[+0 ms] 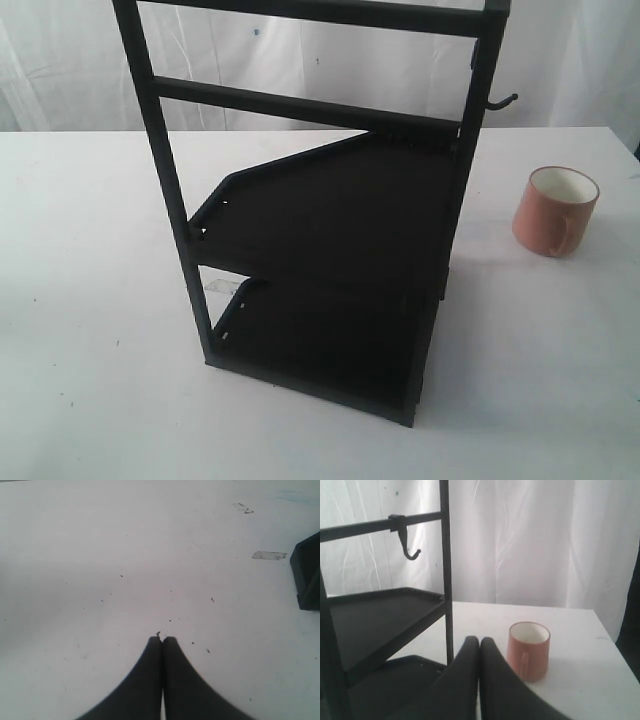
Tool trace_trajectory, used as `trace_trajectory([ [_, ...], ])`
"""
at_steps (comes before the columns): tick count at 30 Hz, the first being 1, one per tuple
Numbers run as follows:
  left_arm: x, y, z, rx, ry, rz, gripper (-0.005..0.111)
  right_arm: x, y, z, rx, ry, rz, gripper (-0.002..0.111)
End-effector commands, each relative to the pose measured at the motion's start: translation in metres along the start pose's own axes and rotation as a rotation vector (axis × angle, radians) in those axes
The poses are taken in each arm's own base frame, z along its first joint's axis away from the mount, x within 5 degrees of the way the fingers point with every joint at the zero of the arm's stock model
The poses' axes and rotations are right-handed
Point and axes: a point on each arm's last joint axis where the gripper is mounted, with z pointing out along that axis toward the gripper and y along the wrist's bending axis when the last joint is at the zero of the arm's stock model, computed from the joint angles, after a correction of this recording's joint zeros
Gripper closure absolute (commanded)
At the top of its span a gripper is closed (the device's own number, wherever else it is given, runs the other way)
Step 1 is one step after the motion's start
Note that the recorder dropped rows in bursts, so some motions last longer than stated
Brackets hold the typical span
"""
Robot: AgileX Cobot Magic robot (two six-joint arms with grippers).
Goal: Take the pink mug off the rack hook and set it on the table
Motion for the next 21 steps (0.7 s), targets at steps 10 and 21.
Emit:
trace_trajectory([
  [10,0.001,0.000,0.000,0.003,0.002,-0.012,0.107,0.070,-0.008,0.024,0.038,0.089,-0.056,0.108],
  [21,0.001,0.000,0.000,0.003,0.002,-0.012,0.107,0.084,-0.009,0.028,0.042,0.073,-0.051,0.108],
])
